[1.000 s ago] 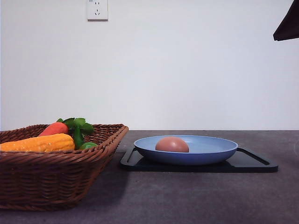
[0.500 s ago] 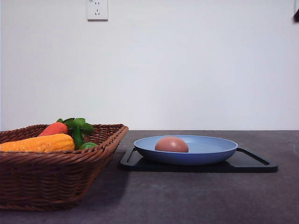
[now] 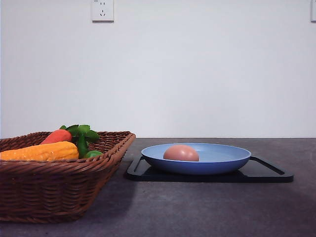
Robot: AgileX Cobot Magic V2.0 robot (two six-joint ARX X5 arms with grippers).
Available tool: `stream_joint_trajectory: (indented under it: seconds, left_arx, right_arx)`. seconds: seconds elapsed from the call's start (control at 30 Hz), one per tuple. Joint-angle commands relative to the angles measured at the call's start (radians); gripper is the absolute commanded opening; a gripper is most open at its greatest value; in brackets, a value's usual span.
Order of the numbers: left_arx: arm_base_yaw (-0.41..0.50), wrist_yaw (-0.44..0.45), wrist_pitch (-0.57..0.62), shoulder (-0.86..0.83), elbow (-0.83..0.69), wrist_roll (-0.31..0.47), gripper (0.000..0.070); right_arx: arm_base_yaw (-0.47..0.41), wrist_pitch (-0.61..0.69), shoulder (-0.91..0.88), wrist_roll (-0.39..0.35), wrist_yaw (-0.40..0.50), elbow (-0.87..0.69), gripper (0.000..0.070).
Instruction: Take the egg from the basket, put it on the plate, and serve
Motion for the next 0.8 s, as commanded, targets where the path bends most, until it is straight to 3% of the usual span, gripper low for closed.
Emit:
stream_joint_trajectory:
  seconds: [0.0, 0.5, 0.77]
  left_arx:
    - [0.001, -0.001, -0.016, -0.002, -0.024, -0.006, 0.0]
    - [0.001, -0.001, -0.016, -0.002, -0.024, -0.006, 0.0]
    - [0.001, -0.001, -0.016, -0.002, -0.024, -0.006, 0.0]
  right_arx:
    - [-0.013, -0.01, -0.022, 0.049, -0.004, -0.014, 0.0]
    - [-0.045, -0.221, -0.074, 0.073, 0.0, -0.052, 0.0]
    - [-0.044, -0.177, -0.074, 0.073, 0.005, -0.05, 0.0]
